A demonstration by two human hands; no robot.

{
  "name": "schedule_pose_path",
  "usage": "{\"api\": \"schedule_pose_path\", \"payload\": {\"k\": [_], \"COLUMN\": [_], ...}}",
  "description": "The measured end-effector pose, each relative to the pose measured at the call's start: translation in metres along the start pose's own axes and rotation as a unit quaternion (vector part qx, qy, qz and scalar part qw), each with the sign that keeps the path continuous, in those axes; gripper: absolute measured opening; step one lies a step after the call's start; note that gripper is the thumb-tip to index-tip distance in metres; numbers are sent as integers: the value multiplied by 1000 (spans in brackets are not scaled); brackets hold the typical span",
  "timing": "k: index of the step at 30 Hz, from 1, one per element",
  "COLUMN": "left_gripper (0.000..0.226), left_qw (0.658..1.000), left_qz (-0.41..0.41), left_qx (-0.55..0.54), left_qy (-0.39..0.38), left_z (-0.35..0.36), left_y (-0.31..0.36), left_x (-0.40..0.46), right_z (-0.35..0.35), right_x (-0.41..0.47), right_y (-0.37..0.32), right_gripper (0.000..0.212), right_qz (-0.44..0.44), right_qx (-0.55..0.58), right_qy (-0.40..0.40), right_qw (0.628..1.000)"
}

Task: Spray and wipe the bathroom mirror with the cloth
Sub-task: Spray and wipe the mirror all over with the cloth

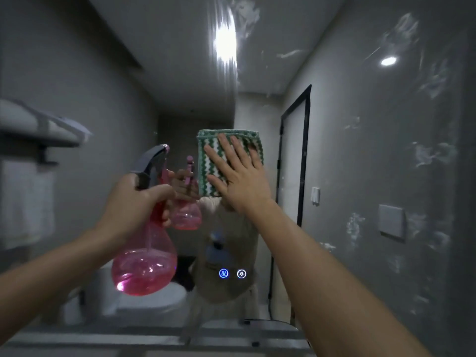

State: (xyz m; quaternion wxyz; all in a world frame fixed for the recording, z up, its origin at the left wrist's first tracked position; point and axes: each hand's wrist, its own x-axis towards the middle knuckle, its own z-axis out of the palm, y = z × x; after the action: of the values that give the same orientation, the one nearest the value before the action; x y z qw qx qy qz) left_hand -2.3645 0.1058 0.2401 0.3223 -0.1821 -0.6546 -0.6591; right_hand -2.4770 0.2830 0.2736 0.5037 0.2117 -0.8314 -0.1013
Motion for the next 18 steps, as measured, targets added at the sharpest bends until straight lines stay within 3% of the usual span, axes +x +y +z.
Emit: {"api": "schedule_pose_path", "payload": {"k": [8,13,18], "left_gripper": [21,20,19], "left_qw": [999,999,998], "left_qz": [-17,-16,-15], "left_qx": [8,0,24], "left_qy": [28,47,50], "left_z": [73,84,68], "left_y": [3,15,16], "left_x": [-34,-46,-57], "right_z": [6,9,17], "right_x": [-63,-70,-68], "right_y": [126,124,85], "right_gripper": [60,58,59], "right_qz": [91,104,205], "right_qx": [10,32,58], "right_qy": [61,87,106], "right_qw": [994,990,971]}}
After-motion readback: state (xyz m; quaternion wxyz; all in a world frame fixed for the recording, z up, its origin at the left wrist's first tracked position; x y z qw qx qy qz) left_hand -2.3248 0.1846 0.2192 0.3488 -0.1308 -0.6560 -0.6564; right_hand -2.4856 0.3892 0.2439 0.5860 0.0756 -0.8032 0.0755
